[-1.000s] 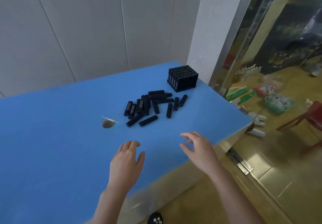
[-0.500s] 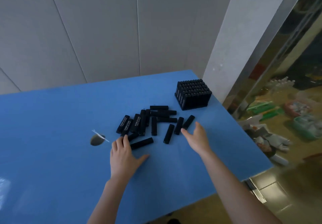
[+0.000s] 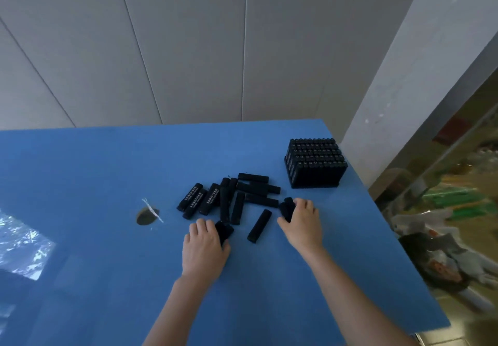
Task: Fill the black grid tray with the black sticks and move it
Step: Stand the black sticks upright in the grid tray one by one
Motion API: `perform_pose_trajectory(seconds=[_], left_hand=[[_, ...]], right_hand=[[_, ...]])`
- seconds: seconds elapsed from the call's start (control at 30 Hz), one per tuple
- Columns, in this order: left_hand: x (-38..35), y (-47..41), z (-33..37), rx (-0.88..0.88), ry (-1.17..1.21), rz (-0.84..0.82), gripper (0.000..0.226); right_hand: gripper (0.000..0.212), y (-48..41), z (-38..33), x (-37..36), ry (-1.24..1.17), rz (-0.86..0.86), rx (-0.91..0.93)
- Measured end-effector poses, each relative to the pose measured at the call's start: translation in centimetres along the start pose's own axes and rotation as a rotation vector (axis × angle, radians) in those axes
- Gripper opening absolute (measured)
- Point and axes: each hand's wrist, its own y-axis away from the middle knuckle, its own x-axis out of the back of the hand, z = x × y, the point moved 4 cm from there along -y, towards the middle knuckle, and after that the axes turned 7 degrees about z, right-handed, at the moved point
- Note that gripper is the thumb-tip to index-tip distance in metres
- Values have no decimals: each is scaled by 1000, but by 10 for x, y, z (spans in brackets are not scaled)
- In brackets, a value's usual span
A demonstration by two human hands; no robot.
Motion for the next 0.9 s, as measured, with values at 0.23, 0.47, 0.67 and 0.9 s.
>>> perform_pose_trajectory(seconds=[0.23, 0.47, 0.67, 0.9], left_hand=[[-7, -11, 17, 89, -52, -95, 32], [1, 18, 1, 276, 362, 232, 20], [10, 57, -31, 644, 1019, 303, 25], [55, 123, -83, 857, 1489, 331, 28]], right_hand=[[34, 9, -6, 1, 262, -104, 220], [10, 25, 8, 10, -724, -467, -161], [15, 77, -45, 8, -1425, -736, -483], [13, 154, -123, 10, -1505, -948, -492]])
